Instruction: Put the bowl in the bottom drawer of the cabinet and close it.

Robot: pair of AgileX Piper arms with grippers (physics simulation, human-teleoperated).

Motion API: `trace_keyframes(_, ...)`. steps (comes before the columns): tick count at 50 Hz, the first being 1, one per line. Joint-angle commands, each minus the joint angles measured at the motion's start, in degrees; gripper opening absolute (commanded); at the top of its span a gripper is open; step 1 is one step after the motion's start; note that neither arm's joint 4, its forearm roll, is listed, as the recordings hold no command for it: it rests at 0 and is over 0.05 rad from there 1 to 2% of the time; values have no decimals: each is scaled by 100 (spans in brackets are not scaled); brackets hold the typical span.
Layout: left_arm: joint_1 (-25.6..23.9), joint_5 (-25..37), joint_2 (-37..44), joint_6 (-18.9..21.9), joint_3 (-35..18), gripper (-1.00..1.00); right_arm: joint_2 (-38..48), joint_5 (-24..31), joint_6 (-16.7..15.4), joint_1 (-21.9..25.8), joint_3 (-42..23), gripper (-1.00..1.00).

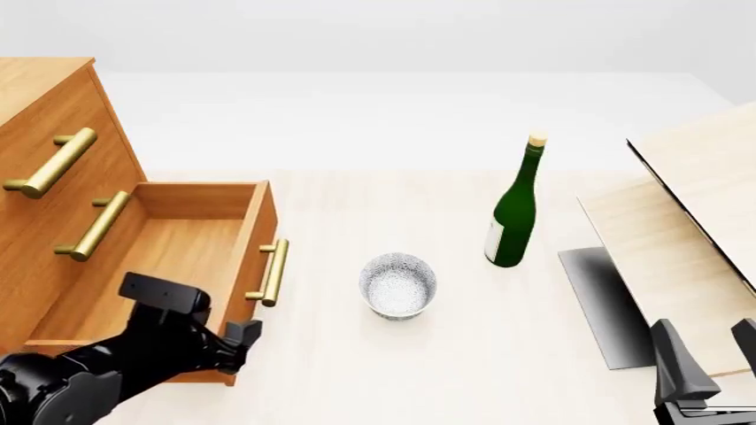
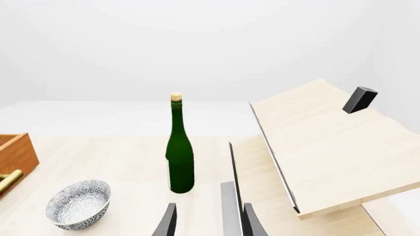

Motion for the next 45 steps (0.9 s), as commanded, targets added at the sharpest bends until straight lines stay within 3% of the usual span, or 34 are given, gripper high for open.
trace_keyframes(1, -82, 185, -400, -51, 17, 100, -6, 4, 1, 2, 1, 100)
trace_keyframes(26, 76, 862, -1527, 97, 19, 100, -6, 4, 1, 2, 1, 100)
trace_keyframes(37, -19, 1155, -2004, -58, -59, 100, -6, 4, 1, 2, 1, 100)
trace_keyframes(45, 163, 1408, -2710, 209, -139, 100, -6, 4, 1, 2, 1, 100)
